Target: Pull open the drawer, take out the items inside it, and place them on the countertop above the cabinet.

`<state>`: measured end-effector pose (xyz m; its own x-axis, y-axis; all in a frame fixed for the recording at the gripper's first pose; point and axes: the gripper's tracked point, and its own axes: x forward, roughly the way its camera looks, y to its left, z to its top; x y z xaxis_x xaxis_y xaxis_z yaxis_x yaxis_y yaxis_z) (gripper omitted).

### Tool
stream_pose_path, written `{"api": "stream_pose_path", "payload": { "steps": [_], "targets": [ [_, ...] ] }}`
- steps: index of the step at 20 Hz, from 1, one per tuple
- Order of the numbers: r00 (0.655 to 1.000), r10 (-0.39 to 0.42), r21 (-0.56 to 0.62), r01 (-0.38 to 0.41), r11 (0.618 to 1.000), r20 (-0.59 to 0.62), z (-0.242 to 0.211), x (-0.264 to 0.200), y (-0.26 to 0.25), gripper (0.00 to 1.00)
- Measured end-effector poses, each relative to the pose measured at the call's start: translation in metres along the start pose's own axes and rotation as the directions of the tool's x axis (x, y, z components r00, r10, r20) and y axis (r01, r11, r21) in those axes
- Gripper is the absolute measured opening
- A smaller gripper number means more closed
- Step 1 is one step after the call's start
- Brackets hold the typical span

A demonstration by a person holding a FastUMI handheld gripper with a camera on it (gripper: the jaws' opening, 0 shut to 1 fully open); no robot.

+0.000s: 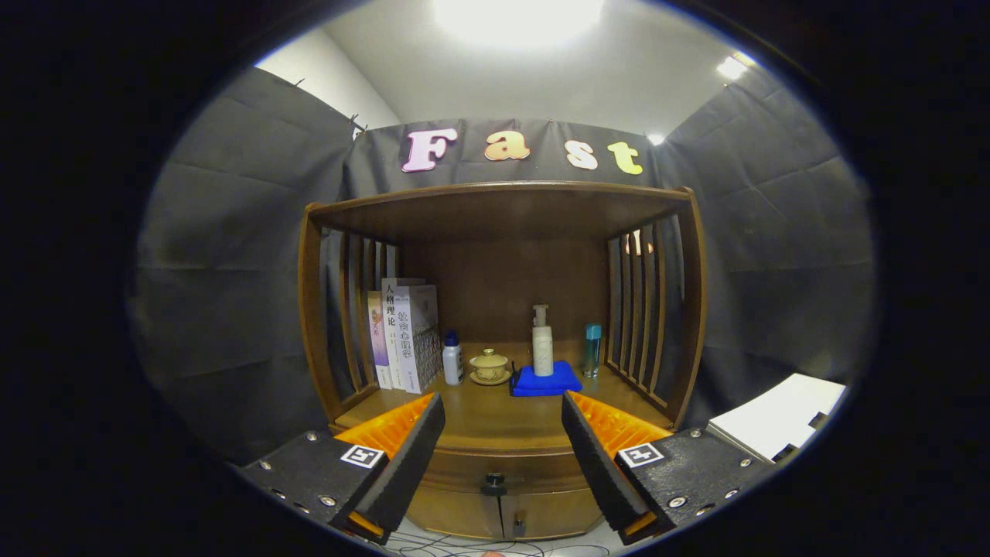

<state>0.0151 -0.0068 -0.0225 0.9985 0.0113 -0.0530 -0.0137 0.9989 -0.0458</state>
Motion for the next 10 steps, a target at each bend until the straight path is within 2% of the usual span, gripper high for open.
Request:
{"api": "stream_pose_path", "payload": {
  "steps": [3, 6, 10],
  "targets": [
    [1.000, -0.016, 0.038, 0.016, 0.999, -0.012, -0.004, 0.003, -0.008, 0.94],
    [0.998, -0.064, 0.008, 0.064, 0.998, -0.027, -0.009, 0.005, -0.024, 0.94],
    [0.998, -0.067, 0.008, 0.067, 0.998, -0.012, -0.004, 0.007, -0.026, 0.94]
  ]
}}
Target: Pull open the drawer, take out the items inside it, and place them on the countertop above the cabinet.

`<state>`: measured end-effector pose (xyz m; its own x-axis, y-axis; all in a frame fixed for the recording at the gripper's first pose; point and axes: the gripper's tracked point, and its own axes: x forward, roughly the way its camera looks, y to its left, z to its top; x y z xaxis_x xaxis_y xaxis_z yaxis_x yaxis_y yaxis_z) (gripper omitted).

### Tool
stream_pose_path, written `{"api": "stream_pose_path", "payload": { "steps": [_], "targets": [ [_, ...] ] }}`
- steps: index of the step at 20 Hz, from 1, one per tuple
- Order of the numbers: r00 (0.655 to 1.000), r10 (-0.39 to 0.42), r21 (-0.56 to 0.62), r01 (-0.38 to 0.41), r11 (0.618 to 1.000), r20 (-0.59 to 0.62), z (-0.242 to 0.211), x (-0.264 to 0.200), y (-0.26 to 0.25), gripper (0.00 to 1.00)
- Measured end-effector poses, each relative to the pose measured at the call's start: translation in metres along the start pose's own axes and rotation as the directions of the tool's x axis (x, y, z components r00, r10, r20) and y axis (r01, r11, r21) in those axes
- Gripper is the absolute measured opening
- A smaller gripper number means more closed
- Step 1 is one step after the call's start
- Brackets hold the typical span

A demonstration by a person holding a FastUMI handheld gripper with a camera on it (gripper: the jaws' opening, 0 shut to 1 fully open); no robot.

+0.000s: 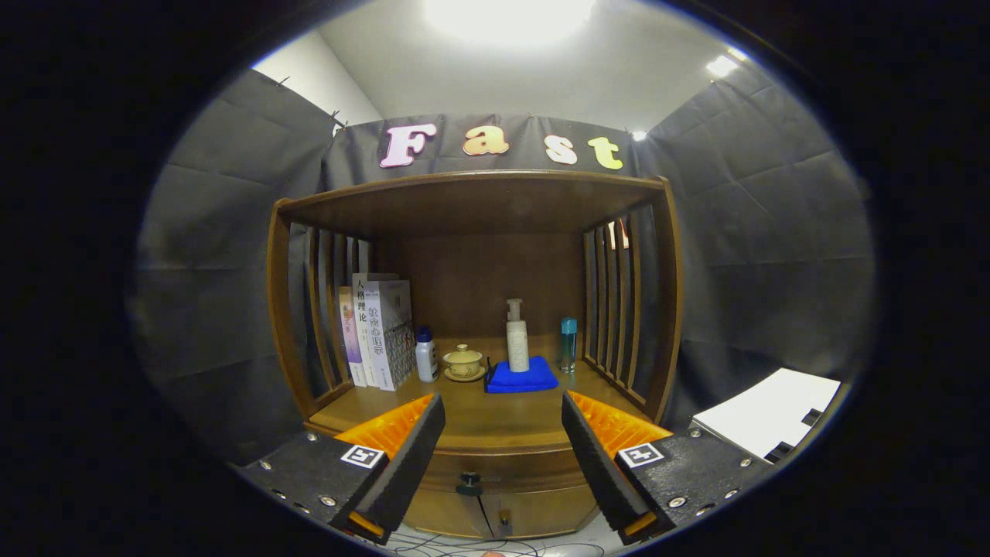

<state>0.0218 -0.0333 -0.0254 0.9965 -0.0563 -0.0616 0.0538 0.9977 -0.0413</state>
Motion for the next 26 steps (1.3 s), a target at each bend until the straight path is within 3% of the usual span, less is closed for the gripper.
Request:
{"api": "stream_pose_path", "payload": {
  "steps": [7, 10, 12, 17, 22, 26],
  "targets": [
    [0.998, 0.026, 0.025, -0.025, 0.999, -0.053, -0.026, 0.012, 0.002, 0.94],
    [0.995, 0.004, -0.174, -0.021, 0.985, -0.098, -0.040, 0.024, -0.016, 0.94],
    [0.996, -0.001, -0.236, -0.019, 0.971, -0.084, -0.043, 0.037, -0.015, 0.95],
    [0.988, 0.128, -0.183, -0.142, 0.973, -0.083, -0.070, 0.052, 0.031, 0.95],
    [0.983, 0.106, -0.191, -0.134, 0.972, -0.148, -0.126, 0.060, 0.052, 0.95],
    [0.990, 0.016, -0.177, -0.041, 0.983, -0.138, -0.151, 0.065, 0.048, 0.95]
  ]
}}
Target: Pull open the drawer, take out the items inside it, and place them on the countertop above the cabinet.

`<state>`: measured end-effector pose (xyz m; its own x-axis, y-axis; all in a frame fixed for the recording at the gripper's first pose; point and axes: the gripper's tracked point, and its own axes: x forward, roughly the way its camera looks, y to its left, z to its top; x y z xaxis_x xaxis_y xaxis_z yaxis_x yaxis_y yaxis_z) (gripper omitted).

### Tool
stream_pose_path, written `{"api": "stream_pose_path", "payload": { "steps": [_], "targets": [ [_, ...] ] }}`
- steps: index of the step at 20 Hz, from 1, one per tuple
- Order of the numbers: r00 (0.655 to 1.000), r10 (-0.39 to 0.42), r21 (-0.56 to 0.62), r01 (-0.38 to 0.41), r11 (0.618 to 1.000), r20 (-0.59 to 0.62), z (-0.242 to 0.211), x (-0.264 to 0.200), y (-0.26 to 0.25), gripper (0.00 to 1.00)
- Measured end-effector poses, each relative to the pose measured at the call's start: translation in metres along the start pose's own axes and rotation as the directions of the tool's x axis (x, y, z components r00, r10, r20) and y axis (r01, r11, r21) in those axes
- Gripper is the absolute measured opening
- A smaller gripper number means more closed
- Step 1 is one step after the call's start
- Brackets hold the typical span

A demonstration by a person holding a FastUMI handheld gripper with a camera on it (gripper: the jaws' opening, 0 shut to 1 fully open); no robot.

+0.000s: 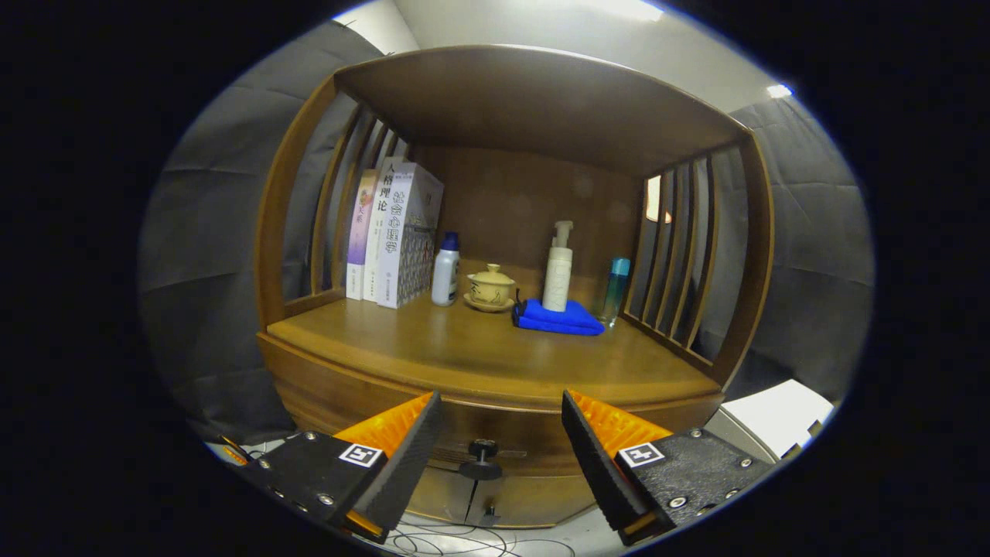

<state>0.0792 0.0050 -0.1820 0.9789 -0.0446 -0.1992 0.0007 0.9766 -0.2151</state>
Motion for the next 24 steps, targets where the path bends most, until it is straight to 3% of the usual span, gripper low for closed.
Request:
{"api": "stream_pose_path", "payload": {
  "steps": [4, 12, 15, 19, 24],
  "targets": [
    [1.000, -0.022, 0.050, 0.023, 0.998, -0.023, -0.037, 0.003, 0.002, 0.95],
    [0.992, 0.033, 0.138, -0.016, 0.990, -0.120, -0.087, 0.024, 0.019, 0.91],
    [0.991, 0.033, 0.146, -0.014, 0.989, -0.126, -0.092, 0.033, 0.020, 0.77],
    [0.992, 0.041, 0.137, -0.024, 0.990, -0.123, -0.100, 0.036, 0.016, 0.50],
    [0.996, 0.041, 0.100, -0.033, 0.994, -0.079, -0.102, 0.035, 0.016, 0.43]
  ]
}}
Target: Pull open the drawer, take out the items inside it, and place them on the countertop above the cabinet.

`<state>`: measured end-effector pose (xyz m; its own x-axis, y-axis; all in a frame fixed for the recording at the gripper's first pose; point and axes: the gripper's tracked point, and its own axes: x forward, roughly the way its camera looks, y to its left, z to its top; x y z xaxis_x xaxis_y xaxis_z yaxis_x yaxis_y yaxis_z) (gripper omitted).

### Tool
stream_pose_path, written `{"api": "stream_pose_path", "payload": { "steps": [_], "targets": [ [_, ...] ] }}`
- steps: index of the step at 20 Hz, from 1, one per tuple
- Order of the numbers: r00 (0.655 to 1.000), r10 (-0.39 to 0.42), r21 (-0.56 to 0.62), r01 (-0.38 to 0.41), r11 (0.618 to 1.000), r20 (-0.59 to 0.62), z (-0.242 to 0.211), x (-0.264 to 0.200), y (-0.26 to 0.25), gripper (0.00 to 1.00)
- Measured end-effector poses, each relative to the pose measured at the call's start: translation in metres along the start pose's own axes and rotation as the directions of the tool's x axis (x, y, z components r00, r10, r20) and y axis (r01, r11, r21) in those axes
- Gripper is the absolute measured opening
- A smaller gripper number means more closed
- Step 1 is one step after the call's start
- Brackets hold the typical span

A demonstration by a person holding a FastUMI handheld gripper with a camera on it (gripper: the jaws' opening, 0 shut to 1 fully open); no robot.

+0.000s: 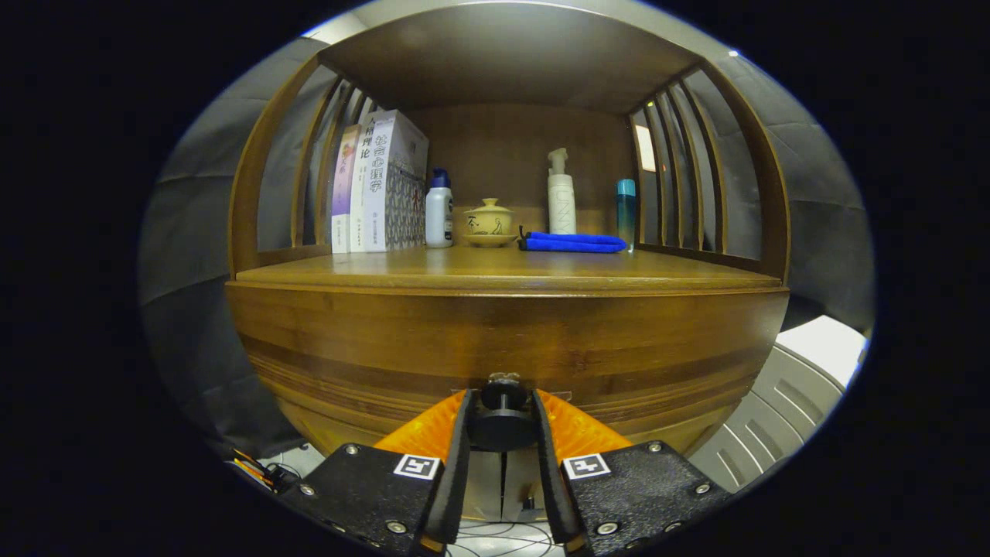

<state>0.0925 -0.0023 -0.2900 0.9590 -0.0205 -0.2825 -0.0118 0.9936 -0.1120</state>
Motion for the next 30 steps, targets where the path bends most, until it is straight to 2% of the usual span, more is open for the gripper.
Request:
{"api": "stream_pose_path", "payload": {
  "steps": [6, 30],
  "targets": [
    [0.999, 0.009, -0.003, -0.009, 1.000, -0.036, -0.004, -0.002, -0.001, 0.38],
    [0.997, -0.007, 0.046, 0.010, 0.999, -0.074, -0.038, -0.147, -0.004, 0.37]
  ]
}}
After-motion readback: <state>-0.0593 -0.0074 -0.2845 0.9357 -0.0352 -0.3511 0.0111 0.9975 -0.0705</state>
